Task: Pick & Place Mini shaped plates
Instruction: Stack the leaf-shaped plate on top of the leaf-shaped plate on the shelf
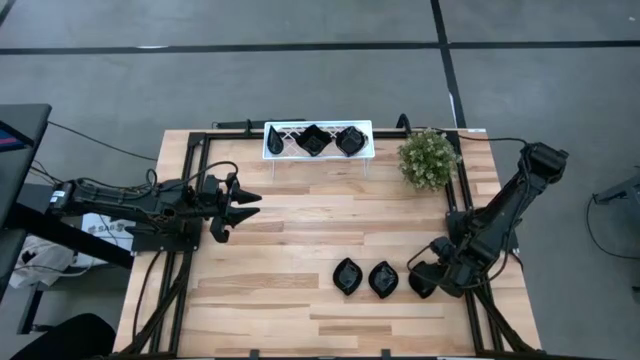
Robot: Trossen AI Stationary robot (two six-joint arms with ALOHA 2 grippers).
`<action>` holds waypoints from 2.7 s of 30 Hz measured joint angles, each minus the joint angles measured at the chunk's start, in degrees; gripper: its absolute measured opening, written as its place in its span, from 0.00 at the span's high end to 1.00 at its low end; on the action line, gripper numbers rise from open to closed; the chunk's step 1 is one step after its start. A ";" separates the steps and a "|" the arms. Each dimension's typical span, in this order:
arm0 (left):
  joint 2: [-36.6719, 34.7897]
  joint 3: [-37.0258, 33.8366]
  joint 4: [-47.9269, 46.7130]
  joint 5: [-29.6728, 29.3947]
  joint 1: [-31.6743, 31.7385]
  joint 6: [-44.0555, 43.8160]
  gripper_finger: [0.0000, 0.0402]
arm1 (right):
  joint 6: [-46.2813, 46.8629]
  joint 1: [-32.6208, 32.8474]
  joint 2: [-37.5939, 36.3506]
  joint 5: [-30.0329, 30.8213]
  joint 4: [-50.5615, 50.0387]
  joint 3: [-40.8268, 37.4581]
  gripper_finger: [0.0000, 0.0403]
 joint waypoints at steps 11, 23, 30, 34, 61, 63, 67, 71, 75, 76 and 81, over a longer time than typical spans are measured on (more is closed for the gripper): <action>0.00 0.00 0.04 0.00 0.00 0.00 0.57 | -0.07 -0.02 -0.10 0.07 -0.19 0.09 0.98; 0.00 0.00 0.39 0.00 0.00 0.00 0.57 | 0.83 -0.02 -0.10 0.07 -0.24 0.23 0.99; 0.00 0.00 0.39 -0.02 0.00 0.02 0.57 | 0.90 -0.04 -0.06 0.22 -0.88 2.07 1.00; 0.02 0.00 0.39 -0.01 0.00 0.22 0.57 | 0.94 -0.08 -0.06 2.92 -0.98 3.38 1.00; 0.01 0.00 0.42 -0.01 0.00 0.44 0.57 | 0.21 -2.12 -0.13 19.38 -21.26 20.13 1.00; 0.00 0.00 0.42 -0.02 0.00 0.44 0.57 | -0.94 -3.04 -0.13 22.98 -20.34 20.82 1.00; 0.02 0.00 0.42 -0.02 0.00 0.44 0.57 | -2.13 -5.17 -0.13 30.09 -18.81 22.02 1.00; 0.01 0.00 0.42 -0.01 0.00 0.44 0.57 | -7.60 -9.39 -0.13 32.94 -16.53 23.37 1.00; 0.02 0.00 0.42 0.00 0.00 0.44 0.57 | -14.59 -15.90 -0.13 32.98 -14.50 24.84 1.00; 0.01 0.00 0.43 -0.01 0.00 0.44 0.57 | -16.62 -17.71 -0.13 32.98 -13.73 25.13 1.00; 0.00 0.00 0.42 0.00 0.00 0.44 0.57 | -28.28 -27.21 -0.13 32.94 -5.97 25.64 1.00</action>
